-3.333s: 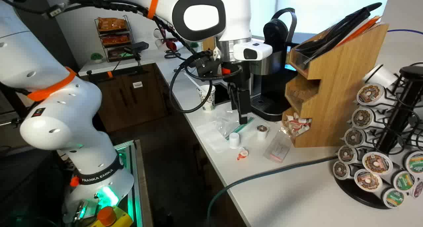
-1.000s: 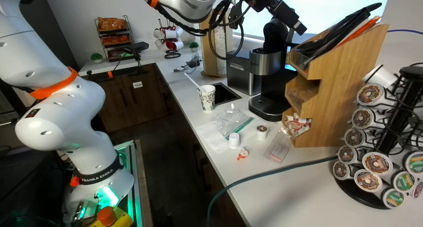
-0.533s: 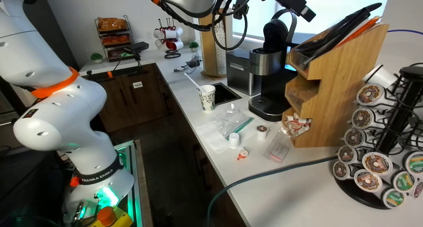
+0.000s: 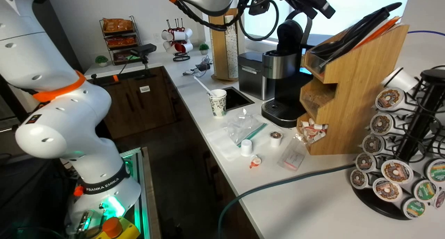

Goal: Put the serving spoon on the countertop

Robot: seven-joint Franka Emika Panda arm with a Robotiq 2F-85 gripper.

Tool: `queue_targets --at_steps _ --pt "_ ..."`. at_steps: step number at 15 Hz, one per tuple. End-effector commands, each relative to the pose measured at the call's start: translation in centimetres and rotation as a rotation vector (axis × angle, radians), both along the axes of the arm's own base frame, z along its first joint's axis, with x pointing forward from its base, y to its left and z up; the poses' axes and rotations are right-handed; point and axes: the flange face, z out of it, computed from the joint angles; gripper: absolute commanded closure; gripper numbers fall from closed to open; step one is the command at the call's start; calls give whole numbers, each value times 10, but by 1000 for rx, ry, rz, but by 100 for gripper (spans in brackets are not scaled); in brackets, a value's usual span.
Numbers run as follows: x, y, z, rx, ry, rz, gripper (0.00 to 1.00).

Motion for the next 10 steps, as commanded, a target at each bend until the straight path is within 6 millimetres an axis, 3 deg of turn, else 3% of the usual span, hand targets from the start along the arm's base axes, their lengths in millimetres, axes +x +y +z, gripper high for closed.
queue_targets --at_steps 1,3,5,6,10 --pt "39 11 11 -142 86 96 0" --pt "53 10 15 -149 67 112 0" --pt "66 -11 18 -120 27 42 0" --pt "49 5 16 -119 35 93 0" --pt "64 -12 16 -115 23 63 0"
